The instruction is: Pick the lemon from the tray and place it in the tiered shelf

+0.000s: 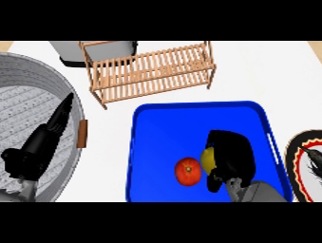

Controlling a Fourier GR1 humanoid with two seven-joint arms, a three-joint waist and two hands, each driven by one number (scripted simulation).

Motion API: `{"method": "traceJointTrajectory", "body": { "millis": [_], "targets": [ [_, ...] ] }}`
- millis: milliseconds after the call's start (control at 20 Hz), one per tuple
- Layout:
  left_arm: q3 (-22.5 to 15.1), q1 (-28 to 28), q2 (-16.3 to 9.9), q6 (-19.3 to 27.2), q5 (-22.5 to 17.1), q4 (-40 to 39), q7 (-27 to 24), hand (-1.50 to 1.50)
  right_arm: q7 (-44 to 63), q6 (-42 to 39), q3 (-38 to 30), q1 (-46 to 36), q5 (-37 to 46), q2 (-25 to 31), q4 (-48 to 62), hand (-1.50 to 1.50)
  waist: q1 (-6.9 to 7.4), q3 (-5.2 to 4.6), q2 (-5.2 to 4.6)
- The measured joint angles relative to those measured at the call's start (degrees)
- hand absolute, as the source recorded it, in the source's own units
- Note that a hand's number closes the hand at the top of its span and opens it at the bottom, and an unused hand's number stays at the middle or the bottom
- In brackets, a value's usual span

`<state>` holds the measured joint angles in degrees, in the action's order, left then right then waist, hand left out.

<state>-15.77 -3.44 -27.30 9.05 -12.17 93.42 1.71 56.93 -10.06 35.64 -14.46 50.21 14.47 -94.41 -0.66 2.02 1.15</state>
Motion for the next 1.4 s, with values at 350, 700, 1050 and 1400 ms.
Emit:
{"method": "traceJointTrajectory", "body": {
  "millis": [350,700,1050,1400],
  "targets": [
    [-0.4,0.6,-0.3,0.8,0.4,0.6,0.5,0.0,-0.4,-1.3,-1.8,-2.0,-0.3,0.0,-7.6,1.5,-0.48,0.01,0.15],
    [-0.5,1.0,-0.8,1.1,0.1,0.8,0.5,0.0,0.7,-3.0,-6.5,-8.4,2.4,1.0,-18.2,1.5,-1.01,-0.06,0.25],
    [-0.8,0.5,-0.7,1.1,0.0,0.8,0.4,0.0,1.6,-3.1,-14.9,-17.3,2.4,-2.0,-22.8,1.5,-0.32,-0.18,-0.03],
    [-1.5,-0.9,-0.6,0.8,0.0,0.6,0.2,0.0,1.2,-4.3,-22.3,-29.6,2.9,-3.2,-14.4,1.5,1.14,-0.38,-0.6]
  ]
}}
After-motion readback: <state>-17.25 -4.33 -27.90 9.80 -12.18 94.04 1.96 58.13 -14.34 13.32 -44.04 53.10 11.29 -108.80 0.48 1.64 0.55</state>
